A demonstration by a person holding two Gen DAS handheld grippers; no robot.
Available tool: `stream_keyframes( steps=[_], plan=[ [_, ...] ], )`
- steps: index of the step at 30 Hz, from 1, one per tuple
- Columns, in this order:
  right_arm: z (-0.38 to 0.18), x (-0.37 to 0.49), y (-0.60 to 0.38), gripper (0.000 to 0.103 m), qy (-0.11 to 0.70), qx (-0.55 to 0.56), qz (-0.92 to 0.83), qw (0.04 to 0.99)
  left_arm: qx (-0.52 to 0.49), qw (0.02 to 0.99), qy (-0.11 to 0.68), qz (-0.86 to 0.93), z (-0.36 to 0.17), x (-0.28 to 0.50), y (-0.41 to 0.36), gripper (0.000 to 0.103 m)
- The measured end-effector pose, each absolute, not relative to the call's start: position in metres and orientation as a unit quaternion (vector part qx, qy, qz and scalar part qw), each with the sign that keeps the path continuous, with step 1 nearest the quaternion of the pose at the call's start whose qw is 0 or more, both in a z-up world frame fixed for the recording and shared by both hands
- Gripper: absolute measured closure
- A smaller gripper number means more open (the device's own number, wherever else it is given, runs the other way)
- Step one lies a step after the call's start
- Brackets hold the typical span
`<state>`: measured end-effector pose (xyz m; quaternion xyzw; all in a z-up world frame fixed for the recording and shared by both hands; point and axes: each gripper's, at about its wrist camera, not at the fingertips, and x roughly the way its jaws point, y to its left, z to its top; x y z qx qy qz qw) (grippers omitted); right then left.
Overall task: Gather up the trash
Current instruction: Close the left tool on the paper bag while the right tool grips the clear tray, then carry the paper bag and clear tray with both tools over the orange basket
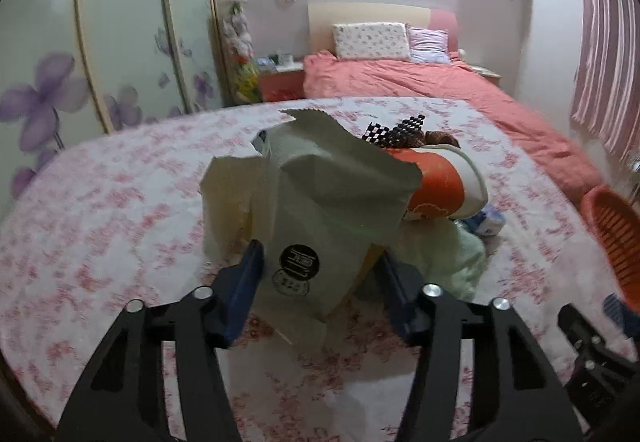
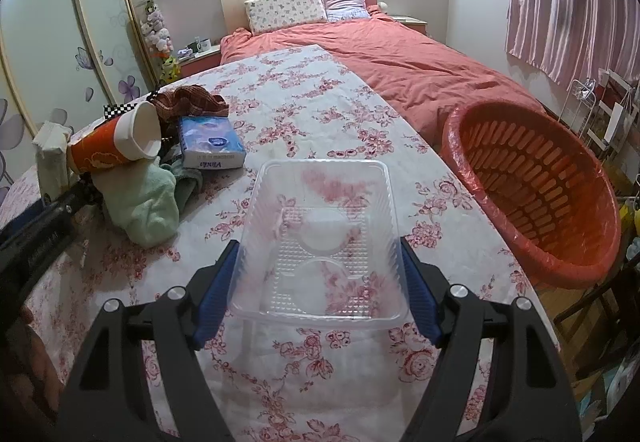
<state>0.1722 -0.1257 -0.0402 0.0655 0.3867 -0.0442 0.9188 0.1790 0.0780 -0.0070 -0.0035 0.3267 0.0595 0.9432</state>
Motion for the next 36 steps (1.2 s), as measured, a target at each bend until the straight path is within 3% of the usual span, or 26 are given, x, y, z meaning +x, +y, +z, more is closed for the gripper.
stream_keyframes(
  steps=[4,5,9,36],
  plan=[
    [-0.034,0.169,-0.129,0.029,0.378,0.070,-0.042,0.922,-0.031,0.949,0.313,0.039,0.001,0.175,0.091,0.066],
    [-0.032,0.168,-0.130,0.029,0.376,0.072,-0.042,0.923,-0.038,0.950,0.307,0.031,0.004,0.172,0.095,0.078],
    [-0.022,0.165,-0.133,0.029,0.365,0.076,-0.037,0.927,-0.052,0.955,0.293,0.006,0.015,0.165,0.099,0.082],
    [0.029,0.141,-0.188,0.029,0.300,0.104,-0.041,0.947,-0.075,0.952,0.255,-0.154,0.075,0.159,0.064,0.083]
  ],
)
